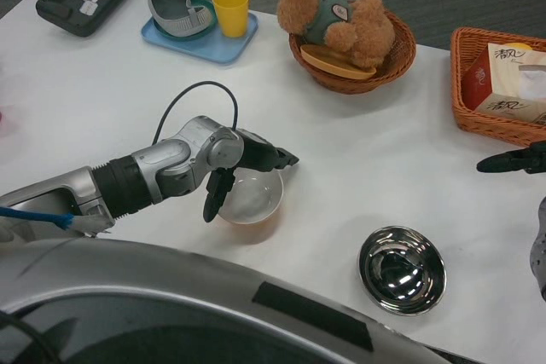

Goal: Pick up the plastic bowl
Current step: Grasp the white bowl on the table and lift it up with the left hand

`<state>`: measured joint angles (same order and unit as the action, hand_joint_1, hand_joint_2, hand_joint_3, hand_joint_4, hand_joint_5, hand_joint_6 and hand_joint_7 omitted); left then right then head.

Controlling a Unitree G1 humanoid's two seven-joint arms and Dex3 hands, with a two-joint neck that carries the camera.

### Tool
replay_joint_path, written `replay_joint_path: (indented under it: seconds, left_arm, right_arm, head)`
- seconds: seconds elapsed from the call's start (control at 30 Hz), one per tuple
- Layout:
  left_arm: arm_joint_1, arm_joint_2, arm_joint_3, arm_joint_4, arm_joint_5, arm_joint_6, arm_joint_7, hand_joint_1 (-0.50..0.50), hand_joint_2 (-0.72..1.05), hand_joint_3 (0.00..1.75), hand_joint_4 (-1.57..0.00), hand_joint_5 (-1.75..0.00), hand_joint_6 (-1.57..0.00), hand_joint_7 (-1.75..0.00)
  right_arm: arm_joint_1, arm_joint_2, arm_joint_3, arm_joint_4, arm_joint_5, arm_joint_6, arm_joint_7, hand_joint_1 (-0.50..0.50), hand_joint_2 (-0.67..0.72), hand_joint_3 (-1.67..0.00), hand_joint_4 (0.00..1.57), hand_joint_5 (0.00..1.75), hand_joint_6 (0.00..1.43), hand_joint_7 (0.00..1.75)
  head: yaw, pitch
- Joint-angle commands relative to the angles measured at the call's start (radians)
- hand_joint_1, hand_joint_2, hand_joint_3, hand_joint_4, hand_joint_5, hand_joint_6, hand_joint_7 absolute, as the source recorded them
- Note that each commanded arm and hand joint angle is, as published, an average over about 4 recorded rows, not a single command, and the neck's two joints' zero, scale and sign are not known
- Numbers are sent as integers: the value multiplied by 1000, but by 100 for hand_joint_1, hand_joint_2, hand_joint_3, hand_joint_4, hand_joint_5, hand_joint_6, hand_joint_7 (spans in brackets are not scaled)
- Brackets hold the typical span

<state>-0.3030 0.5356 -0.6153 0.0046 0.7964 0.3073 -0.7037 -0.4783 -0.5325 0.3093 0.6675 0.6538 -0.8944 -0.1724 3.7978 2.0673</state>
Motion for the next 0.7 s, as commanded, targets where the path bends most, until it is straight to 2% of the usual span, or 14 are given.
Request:
replay_joint_path:
  seconds: [0.03,0.33,0.7]
  left_arm:
    - [25,15,-24,33,-3,1,-11,-50,60,0,0,0,0,0]
    - [31,16,-30,36,5,1,-12,-50,87,0,0,0,0,0]
    - [36,10,-34,48,11,-7,-14,-50,105,0,0,0,0,0]
  right_arm:
    - [7,-3,-5,-6,4,-8,-2,-46,72,0,0,0,0,0]
    - [9,-3,-6,-17,5,-8,-2,-46,72,0,0,0,0,0]
    - [20,-1,-13,-22,9,-8,-2,-46,72,0,0,0,0,0]
  head:
    - [-1,1]
    - [-4,12]
    - [-13,11]
